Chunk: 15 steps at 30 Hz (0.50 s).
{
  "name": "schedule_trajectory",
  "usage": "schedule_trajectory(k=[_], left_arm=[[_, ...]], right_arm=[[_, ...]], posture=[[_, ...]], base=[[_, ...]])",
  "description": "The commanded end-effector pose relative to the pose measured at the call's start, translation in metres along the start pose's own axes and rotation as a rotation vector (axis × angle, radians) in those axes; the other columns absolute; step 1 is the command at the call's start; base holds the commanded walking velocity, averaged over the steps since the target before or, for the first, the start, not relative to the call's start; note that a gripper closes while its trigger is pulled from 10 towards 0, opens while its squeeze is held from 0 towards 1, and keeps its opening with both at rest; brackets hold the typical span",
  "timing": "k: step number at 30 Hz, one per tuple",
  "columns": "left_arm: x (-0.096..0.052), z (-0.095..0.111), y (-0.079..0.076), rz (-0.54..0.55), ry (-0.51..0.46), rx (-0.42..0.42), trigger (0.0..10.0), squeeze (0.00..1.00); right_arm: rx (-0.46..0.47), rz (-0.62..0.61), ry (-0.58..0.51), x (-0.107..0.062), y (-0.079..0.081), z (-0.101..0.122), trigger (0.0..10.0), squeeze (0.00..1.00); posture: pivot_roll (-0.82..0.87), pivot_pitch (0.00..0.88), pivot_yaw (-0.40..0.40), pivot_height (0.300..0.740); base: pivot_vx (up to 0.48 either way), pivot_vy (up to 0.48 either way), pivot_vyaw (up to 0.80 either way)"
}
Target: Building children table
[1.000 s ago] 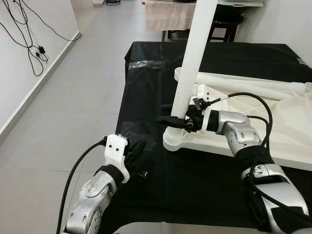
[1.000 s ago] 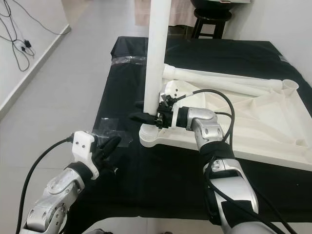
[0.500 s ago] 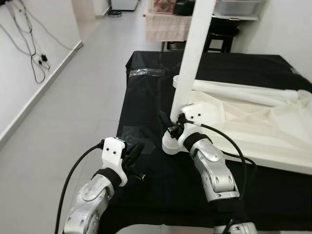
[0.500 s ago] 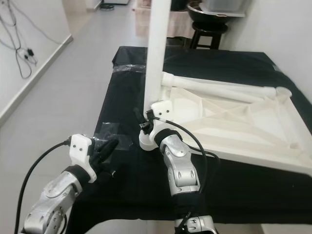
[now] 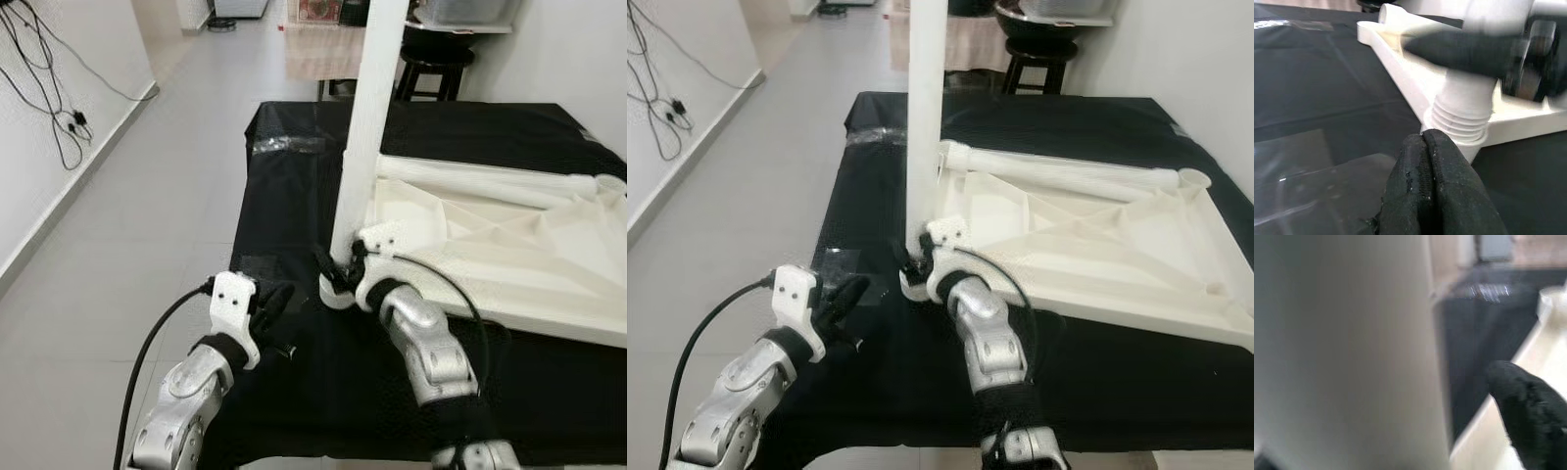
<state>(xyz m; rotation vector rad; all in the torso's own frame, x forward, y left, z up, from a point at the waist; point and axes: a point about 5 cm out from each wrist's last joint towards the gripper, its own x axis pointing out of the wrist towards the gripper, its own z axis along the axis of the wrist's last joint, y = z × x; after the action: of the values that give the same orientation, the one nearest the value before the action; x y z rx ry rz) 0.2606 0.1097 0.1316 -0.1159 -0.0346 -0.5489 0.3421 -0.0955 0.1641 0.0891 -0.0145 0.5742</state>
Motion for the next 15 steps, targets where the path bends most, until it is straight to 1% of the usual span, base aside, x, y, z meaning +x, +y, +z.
schedule_trajectory(k=[1, 2, 3, 4, 5, 7, 8, 9, 10, 12, 13, 15], left_arm=[[0.000, -0.003, 0.000, -0.018, 0.016, -0.001, 10.0, 0.00], [0.000, -0.003, 0.000, -0.018, 0.016, -0.001, 10.0, 0.00], [0.000, -0.004, -0.001, -0.022, 0.018, 0.001, 10.0, 0.00], [0.000, -0.004, -0.001, -0.023, 0.019, 0.003, 10.0, 0.00], [0.000, -0.004, -0.002, -0.024, 0.019, 0.004, 10.0, 0.00], [0.000, -0.004, -0.002, -0.024, 0.019, 0.004, 10.0, 0.00], [0.000, -0.005, -0.002, -0.022, 0.019, 0.003, 10.0, 0.00], [-0.001, -0.005, -0.002, -0.021, 0.019, 0.002, 10.0, 0.00], [-0.001, -0.005, -0.002, -0.020, 0.019, 0.001, 10.0, 0.00], [-0.001, -0.005, -0.002, -0.019, 0.018, 0.000, 10.0, 0.00], [-0.001, -0.005, -0.002, -0.018, 0.018, -0.001, 10.0, 0.00], [-0.001, -0.005, -0.002, -0.018, 0.019, -0.002, 10.0, 0.00]], right_arm=[[0.029, 0.215, -0.013, 0.001, 0.001, 0.001, 10.0, 0.00], [0.029, 0.215, -0.013, 0.001, 0.001, 0.001, 10.0, 0.00], [-0.005, 0.353, 0.024, -0.001, 0.000, 0.001, 10.0, 0.00], [-0.053, 0.447, 0.055, -0.003, -0.002, 0.003, 10.0, 0.00], [-0.080, 0.503, 0.076, -0.005, -0.004, 0.003, 10.0, 0.00], [-0.080, 0.503, 0.076, -0.005, -0.004, 0.003, 10.0, 0.00], [-0.091, 0.545, 0.096, -0.002, -0.013, 0.012, 10.0, 0.00], [-0.092, 0.549, 0.099, 0.000, -0.016, 0.015, 10.0, 0.00], [-0.093, 0.550, 0.100, 0.002, -0.018, 0.017, 3.7, 0.00], [-0.088, 0.553, 0.090, 0.003, -0.020, 0.020, 3.7, 0.00], [-0.077, 0.570, 0.084, 0.004, -0.020, 0.022, 0.0, 0.00], [-0.063, 0.599, 0.078, 0.005, -0.021, 0.025, 0.0, 0.00]], posture=[[0.01, 0.093, -0.032, 0.740], [0.01, 0.093, -0.032, 0.740], [0.02, 0.091, -0.032, 0.740], [0.02, 0.090, -0.032, 0.740], [0.02, 0.090, -0.033, 0.740], [0.02, 0.090, -0.033, 0.740], [0.03, 0.090, -0.035, 0.740], [0.03, 0.091, -0.037, 0.740], [0.03, 0.091, -0.037, 0.740], [0.03, 0.092, -0.036, 0.740], [0.04, 0.092, -0.034, 0.740], [0.04, 0.095, -0.031, 0.740]], base=[[0.000, 0.000, 0.00], [0.000, 0.000, 0.00], [0.000, 0.000, 0.00], [0.000, 0.000, 0.00], [0.000, 0.000, 0.00], [0.000, 0.000, 0.00], [0.000, 0.000, 0.00], [0.000, 0.000, 0.00], [0.000, 0.000, 0.00], [0.000, 0.000, 0.00], [0.000, 0.000, 0.00], [0.000, 0.000, 0.00]])
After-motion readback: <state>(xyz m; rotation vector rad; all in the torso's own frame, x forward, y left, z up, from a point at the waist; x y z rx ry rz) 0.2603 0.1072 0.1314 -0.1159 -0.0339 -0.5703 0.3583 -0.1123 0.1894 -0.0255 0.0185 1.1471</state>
